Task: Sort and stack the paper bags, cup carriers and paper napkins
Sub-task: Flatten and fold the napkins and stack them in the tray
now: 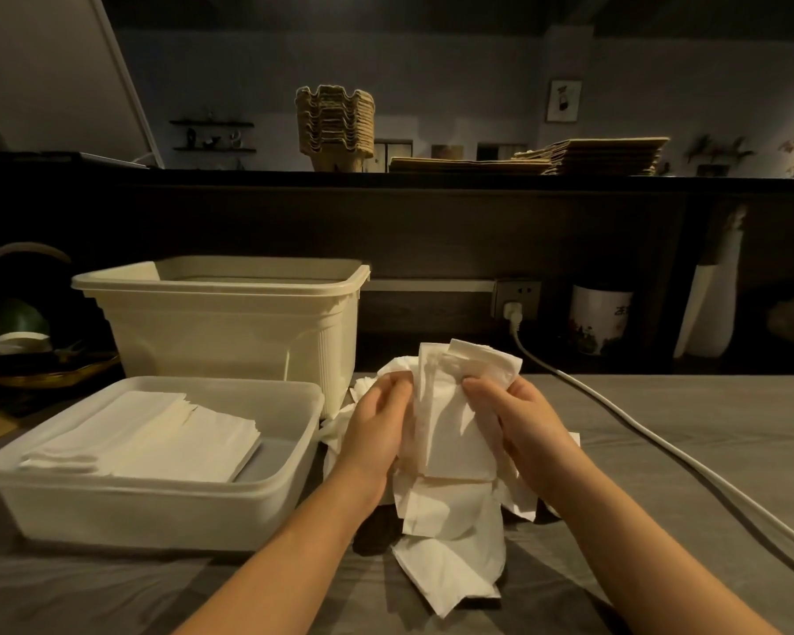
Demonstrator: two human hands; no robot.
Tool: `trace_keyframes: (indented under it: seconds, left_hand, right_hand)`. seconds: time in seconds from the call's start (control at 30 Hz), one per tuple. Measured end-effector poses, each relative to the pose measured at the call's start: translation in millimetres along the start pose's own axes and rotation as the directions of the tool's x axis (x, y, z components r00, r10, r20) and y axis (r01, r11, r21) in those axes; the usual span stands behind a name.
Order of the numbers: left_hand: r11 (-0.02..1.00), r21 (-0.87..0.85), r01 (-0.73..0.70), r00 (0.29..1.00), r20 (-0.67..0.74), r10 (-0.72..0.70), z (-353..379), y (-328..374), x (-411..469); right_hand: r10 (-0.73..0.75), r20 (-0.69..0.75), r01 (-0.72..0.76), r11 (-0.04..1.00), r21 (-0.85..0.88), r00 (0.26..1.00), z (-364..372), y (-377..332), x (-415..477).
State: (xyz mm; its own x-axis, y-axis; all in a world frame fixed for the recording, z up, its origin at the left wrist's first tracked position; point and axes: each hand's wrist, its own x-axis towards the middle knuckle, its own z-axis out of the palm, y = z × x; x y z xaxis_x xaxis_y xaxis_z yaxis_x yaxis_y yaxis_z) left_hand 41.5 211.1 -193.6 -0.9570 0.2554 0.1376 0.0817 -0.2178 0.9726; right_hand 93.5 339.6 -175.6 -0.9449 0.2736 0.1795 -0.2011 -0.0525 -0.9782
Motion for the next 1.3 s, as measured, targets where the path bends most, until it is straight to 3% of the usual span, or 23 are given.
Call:
trace_keyframes:
  seconds: [0.23,0.4,0.5,0.6,0.77,0.97,1.03,1.17,1.3]
  left_hand:
    - [0.996,0.060,-0.058,0.998,0.031,0.056,-0.2,0.6,-1.4]
    - [0.990,-0.030,-0.140,0.990,-0.011,0.139,-1.6,6.9,-3.2]
    - [0.953,-0.226,-0.202,0.979,-0.027,0.201,-3.2,15.6,-5.0]
    - [0.906,-0.378,-0.190,0.979,-0.011,0.201,-7.3,22.4,-6.1]
    - [0.912,-0.394,-0.115,0.985,0.074,0.156,-6.9,24.1,-8.1]
    - [0.950,-0.119,-0.289,0.956,0.013,0.292,-4.8,8.6,0.2]
    - [0.951,-0.072,-0.301,0.954,-0.027,0.300,-5.6,6.6,1.5]
    - [0.954,-0.036,-0.297,0.947,-0.136,0.290,-8.3,5.8,4.7]
    - [0.967,-0.084,-0.241,0.958,-0.178,0.224,-9.2,5.3,5.4]
  right_hand:
    - [-0.014,0.024,0.014,1.000,0.005,1.000,0.4,3.7,0.6]
    - [-0.096,-0.233,0.105,0.994,0.027,0.968,-9.9,2.7,7.5]
    - [-0.157,-0.346,0.156,0.987,-0.032,0.925,-16.2,1.5,10.1]
    - [-0.231,-0.284,0.164,0.957,-0.240,0.931,-13.7,2.9,11.6]
    - [-0.188,-0.184,0.126,0.945,-0.301,0.965,-10.9,5.0,10.9]
    - [-0.088,-0.059,0.069,0.958,-0.279,0.994,-0.7,2.4,5.0]
    - [-0.088,-0.081,0.066,0.966,-0.250,0.993,-0.7,3.7,5.3]
    - [-0.236,-0.225,0.170,0.946,-0.278,0.945,-6.4,4.8,6.9]
    - [-0.379,-0.100,0.294,0.836,-0.463,0.920,-2.5,5.8,5.1]
